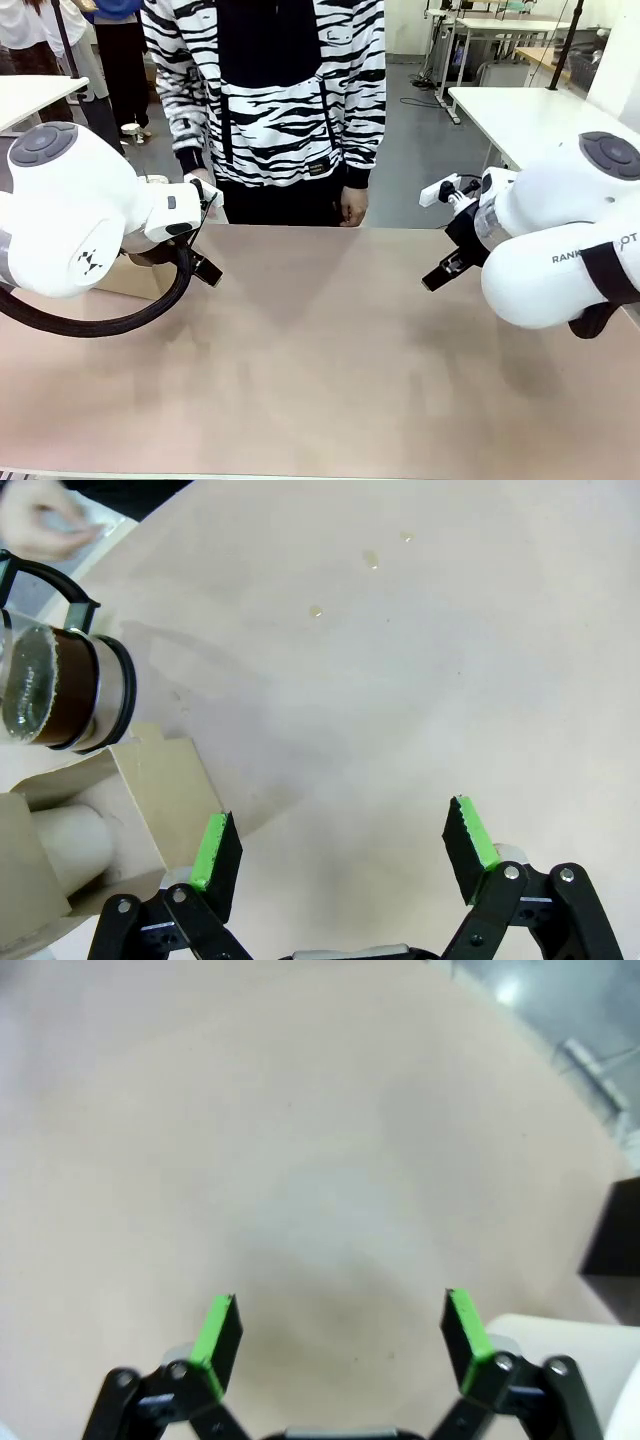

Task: Pour a drink into a cup and package it in a carrier.
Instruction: Pick up the 600 ml Paper Cup and place it in the middle top area of the table.

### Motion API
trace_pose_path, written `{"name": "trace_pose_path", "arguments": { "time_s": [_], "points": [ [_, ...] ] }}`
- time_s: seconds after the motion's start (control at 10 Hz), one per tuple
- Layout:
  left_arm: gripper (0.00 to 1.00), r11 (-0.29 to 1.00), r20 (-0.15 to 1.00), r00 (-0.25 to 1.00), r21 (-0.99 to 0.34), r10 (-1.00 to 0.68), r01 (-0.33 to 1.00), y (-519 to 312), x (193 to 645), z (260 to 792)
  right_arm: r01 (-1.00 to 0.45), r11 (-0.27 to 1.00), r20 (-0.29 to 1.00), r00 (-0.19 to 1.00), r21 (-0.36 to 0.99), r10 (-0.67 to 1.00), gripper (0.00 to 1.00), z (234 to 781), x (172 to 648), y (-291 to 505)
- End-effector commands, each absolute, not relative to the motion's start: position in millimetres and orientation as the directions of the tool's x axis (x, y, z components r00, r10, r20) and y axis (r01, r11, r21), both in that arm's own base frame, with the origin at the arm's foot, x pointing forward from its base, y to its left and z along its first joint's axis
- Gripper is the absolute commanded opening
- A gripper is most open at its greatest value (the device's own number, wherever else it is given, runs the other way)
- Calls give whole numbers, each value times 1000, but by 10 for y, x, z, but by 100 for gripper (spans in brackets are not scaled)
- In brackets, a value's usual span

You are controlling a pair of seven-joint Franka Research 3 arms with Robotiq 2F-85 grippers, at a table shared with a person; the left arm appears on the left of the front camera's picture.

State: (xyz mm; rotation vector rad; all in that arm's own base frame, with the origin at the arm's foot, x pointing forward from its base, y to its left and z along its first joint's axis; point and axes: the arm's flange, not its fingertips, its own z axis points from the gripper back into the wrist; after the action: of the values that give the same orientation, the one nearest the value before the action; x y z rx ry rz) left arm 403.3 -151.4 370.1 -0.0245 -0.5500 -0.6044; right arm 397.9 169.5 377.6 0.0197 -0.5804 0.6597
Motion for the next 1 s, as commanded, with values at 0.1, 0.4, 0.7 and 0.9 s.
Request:
{"name": "trace_pose_path", "arguments": {
  "time_s": [0.1,0.4,0.7,0.9],
  "points": [
    [100,827,498,684,136,-533,546,-1515,4033,3702,-621,780,583,607,-76,540,100,4764,4285,1724],
    [100,827,498,684,136,-533,546,-1515,4033,3702,-738,675,649,518,10,557,100,5797,4521,1031],
    [100,827,498,684,136,-533,546,-1515,4033,3702,-848,508,787,414,152,457,100,5633,4719,-341],
    [100,827,498,684,136,-533,546,-1515,4033,3702,-893,420,896,311,161,318,100,5156,4604,-1001]
  ]
}}
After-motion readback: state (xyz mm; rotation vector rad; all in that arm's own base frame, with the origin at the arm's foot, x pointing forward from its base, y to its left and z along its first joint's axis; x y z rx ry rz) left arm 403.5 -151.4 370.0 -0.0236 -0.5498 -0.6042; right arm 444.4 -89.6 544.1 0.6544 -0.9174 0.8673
